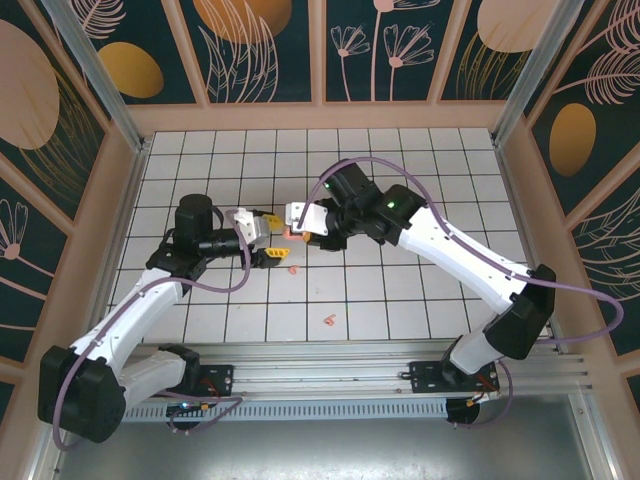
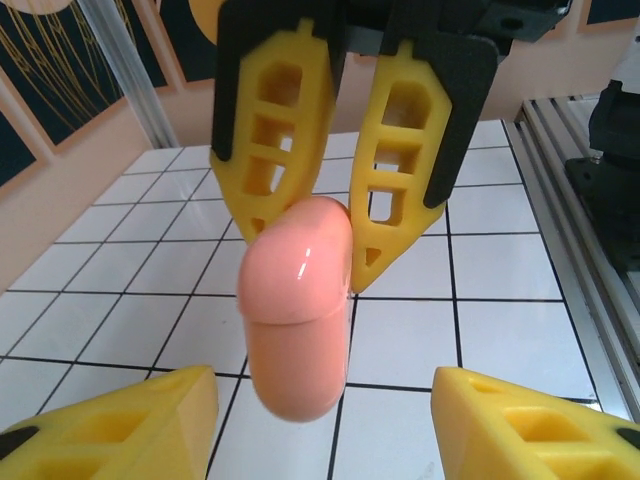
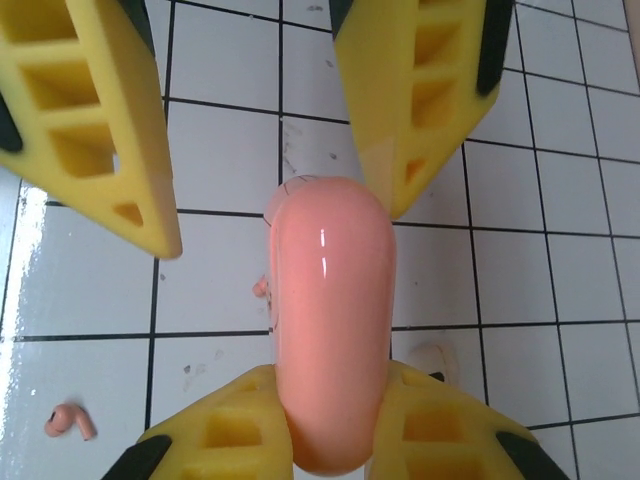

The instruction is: Insert the wireless bluetooth earbuds into the charging case

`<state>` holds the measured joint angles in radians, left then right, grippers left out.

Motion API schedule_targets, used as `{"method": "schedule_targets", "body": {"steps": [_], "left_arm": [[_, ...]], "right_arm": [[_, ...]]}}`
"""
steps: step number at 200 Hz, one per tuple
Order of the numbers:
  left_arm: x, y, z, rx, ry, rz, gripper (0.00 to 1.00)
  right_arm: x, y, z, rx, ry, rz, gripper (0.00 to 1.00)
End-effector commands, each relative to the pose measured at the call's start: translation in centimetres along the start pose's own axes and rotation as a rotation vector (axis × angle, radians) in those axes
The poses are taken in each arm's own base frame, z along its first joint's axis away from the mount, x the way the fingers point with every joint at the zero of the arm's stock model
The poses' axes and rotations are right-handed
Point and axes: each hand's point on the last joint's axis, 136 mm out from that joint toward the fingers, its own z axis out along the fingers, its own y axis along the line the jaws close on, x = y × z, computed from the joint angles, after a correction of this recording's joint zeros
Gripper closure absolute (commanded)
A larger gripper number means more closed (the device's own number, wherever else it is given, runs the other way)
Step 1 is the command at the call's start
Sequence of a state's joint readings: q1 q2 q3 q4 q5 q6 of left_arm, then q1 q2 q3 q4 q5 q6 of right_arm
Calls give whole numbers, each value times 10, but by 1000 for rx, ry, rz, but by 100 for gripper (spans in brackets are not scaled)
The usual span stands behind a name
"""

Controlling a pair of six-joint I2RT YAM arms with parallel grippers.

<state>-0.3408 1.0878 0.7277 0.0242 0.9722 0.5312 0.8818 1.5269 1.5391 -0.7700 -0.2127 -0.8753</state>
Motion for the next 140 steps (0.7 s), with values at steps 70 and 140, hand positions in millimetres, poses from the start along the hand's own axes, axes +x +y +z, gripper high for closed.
{"method": "schedule_targets", "body": {"steps": [70,140], "left_arm": [[-15,-9,2,71,-48,23,62],[-25,-11,0,82,-80,22,80]], "right_arm": [[-22,2,1,2,-29,-100,89],[-15,5,3,-1,-4,-92,89]]}}
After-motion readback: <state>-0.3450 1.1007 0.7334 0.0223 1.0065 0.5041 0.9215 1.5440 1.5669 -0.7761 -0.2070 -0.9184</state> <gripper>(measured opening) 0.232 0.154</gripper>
